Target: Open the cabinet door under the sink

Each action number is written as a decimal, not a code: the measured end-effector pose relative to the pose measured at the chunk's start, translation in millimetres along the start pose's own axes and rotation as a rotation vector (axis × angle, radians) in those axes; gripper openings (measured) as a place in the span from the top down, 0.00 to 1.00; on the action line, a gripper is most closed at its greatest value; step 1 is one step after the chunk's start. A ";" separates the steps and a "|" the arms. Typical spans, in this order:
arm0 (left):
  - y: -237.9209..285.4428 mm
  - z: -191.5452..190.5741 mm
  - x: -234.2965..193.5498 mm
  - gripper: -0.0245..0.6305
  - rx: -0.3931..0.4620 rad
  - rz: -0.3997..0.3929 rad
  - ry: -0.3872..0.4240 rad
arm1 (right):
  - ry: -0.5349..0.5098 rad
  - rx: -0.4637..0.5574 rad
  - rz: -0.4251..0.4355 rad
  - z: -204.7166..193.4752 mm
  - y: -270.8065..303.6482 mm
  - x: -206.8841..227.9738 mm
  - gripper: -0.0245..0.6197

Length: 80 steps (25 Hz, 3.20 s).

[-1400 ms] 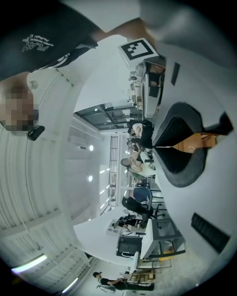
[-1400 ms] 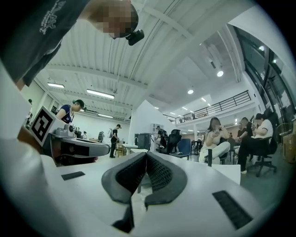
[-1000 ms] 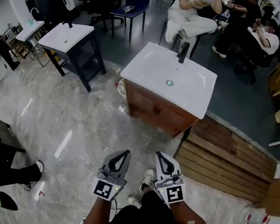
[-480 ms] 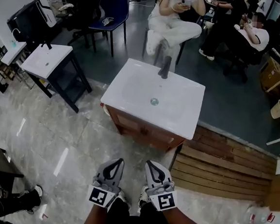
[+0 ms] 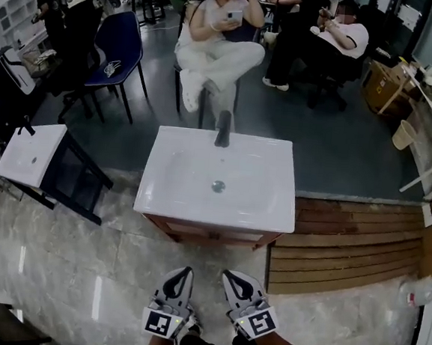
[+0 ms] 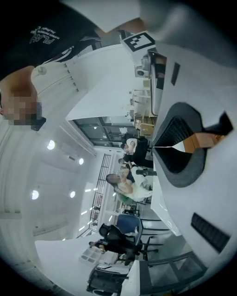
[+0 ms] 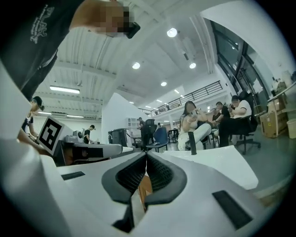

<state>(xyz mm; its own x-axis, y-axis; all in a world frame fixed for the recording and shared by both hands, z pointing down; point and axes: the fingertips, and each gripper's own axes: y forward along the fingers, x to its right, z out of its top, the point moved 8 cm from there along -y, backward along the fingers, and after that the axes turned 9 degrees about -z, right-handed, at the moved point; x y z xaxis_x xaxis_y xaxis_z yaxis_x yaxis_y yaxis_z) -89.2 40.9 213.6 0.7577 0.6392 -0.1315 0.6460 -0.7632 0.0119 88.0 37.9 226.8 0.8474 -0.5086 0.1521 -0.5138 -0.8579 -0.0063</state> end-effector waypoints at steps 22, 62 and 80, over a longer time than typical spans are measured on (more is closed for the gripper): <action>51.2 -141.7 -107.0 0.93 -0.095 -0.133 -0.073 | -0.094 -0.056 -0.242 -140.0 72.6 22.1 0.92; 71.6 -360.3 -156.1 0.93 -0.215 -0.067 -0.052 | -0.216 -0.183 -0.480 -393.7 138.7 90.2 0.78; 69.8 -364.3 -160.1 0.93 -0.232 -0.096 -0.027 | -0.206 -0.198 -0.516 -400.4 153.2 94.0 0.82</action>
<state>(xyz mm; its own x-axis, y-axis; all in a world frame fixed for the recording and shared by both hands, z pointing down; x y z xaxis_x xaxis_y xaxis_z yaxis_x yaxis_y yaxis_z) -131.6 -80.5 596.5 0.6914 0.7024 -0.1694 0.7210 -0.6554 0.2251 35.3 -112.2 635.8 0.9928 -0.0493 -0.1091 -0.0260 -0.9784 0.2051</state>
